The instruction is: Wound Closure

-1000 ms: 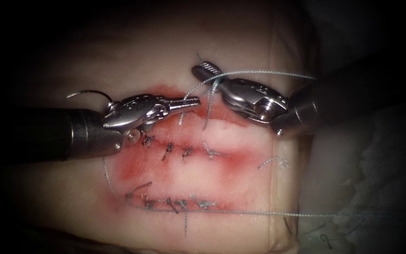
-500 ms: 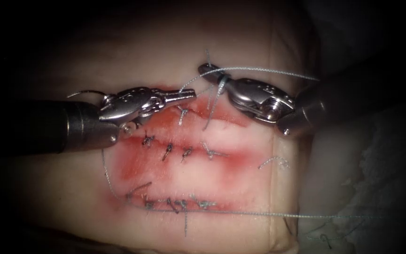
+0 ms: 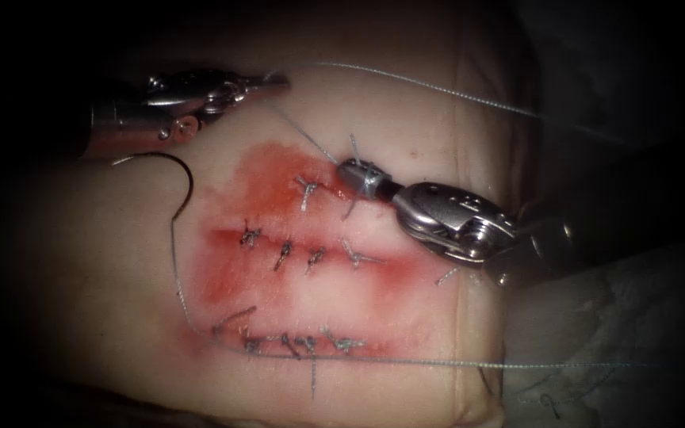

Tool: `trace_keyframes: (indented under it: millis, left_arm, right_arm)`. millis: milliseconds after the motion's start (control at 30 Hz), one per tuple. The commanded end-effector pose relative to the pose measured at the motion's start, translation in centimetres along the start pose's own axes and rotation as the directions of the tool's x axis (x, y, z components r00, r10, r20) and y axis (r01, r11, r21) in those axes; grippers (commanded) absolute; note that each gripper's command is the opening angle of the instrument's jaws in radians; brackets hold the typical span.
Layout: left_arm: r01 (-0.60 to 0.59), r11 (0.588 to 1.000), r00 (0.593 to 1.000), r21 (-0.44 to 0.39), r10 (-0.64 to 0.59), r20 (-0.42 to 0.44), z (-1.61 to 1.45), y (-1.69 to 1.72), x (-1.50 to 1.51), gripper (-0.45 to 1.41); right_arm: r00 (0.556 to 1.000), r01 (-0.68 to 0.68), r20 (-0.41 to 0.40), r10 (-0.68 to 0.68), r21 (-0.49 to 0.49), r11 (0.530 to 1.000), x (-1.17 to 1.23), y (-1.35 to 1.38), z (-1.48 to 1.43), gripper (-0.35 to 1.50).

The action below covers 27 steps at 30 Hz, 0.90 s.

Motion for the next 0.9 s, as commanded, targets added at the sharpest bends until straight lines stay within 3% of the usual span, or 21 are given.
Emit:
trace_keyframes:
  millis: [33, 267, 500, 900]
  left_arm:
    - [0.003, 1.000, 1.000, -0.002, -0.003, 0.003, 0.12, 0.07, -0.06, -0.45]
    - [0.018, 0.999, 1.000, -0.046, -0.017, 0.019, 0.55, 0.34, -0.32, -0.45]
    - [-0.125, 0.987, 0.992, -0.103, 0.126, 0.009, 1.04, 0.59, -0.58, -0.45]
    - [-0.303, 0.939, 0.953, -0.165, 0.293, -0.081, 1.46, 0.80, -0.69, -0.45]
  right_arm:
    - [1.000, 0.010, -0.007, -0.010, -0.021, 1.000, 0.07, 0.07, 0.04, -0.35]
    - [0.997, 0.047, -0.058, -0.052, -0.092, 0.995, 0.24, 0.15, -0.07, -0.35]
    - [0.990, 0.072, -0.110, -0.089, -0.155, 0.985, 0.43, 0.27, -0.15, -0.35]
    - [0.981, 0.106, -0.133, -0.141, -0.243, 0.964, 0.47, 0.46, -0.14, -0.35]
